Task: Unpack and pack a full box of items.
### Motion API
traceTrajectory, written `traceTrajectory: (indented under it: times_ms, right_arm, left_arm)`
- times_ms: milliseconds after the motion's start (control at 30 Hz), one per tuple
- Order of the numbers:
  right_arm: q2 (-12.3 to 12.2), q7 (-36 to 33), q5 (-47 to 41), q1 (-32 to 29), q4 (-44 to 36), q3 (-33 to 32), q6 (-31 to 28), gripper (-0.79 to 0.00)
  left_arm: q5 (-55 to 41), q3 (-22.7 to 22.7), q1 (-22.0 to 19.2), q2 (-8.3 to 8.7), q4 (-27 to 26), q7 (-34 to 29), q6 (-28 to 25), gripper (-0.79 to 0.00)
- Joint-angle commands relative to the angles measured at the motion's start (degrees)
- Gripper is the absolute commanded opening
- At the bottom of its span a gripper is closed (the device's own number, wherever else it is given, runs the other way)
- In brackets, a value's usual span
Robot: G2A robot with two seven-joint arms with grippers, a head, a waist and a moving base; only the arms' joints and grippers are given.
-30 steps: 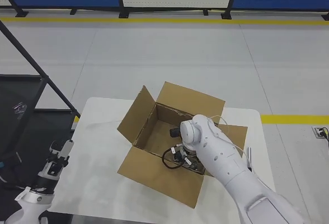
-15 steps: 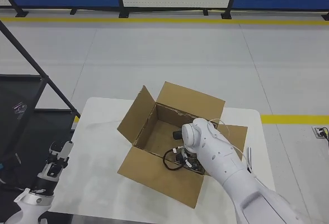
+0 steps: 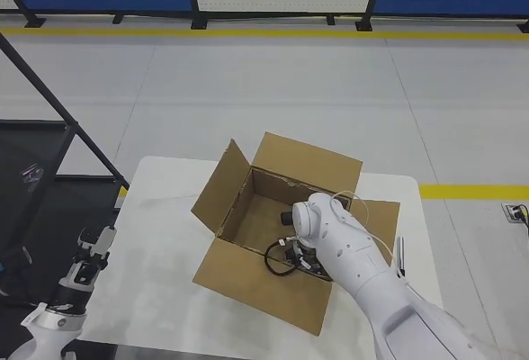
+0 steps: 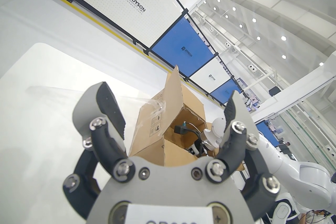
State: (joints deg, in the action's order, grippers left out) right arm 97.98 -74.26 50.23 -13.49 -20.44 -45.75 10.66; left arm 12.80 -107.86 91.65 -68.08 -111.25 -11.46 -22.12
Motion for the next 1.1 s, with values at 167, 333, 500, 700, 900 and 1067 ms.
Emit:
traceTrajectory:
  times_ms: [167,333,500,700,900,1067]
  right_arm:
    - [-0.5,4.8,0.1,0.4,-2.2,-1.1,0.8,-0.785]
    - [-2.2,8.6,0.8,-1.0,-7.8,-3.2,1.3,-0.785]
    - [-5.3,9.4,4.1,-5.9,-18.8,-6.6,3.0,-0.785]
    - [-9.2,3.5,9.6,-15.1,-36.4,-11.7,1.7,-0.785]
    - [-11.4,-0.2,10.3,-21.0,-46.8,-16.1,-3.2,-0.292]
    - [-11.1,-1.2,9.2,-19.9,-46.0,-15.1,-3.3,0.0]
  left_arm:
    - [0.3,0.2,-0.1,0.0,-0.2,0.1,0.1,0.0]
    - [0.7,0.5,0.0,-0.02,-0.5,0.3,0.4,0.0]
    - [1.1,0.8,0.1,-0.05,-0.7,0.5,0.6,0.0]
    - [1.6,1.4,0.1,-0.09,-0.8,0.9,0.8,0.0]
    - [1.9,1.7,-0.1,-0.11,-0.7,1.0,0.8,0.0]
    - [2.0,1.9,-0.5,-0.1,-0.2,1.0,1.1,0.0]
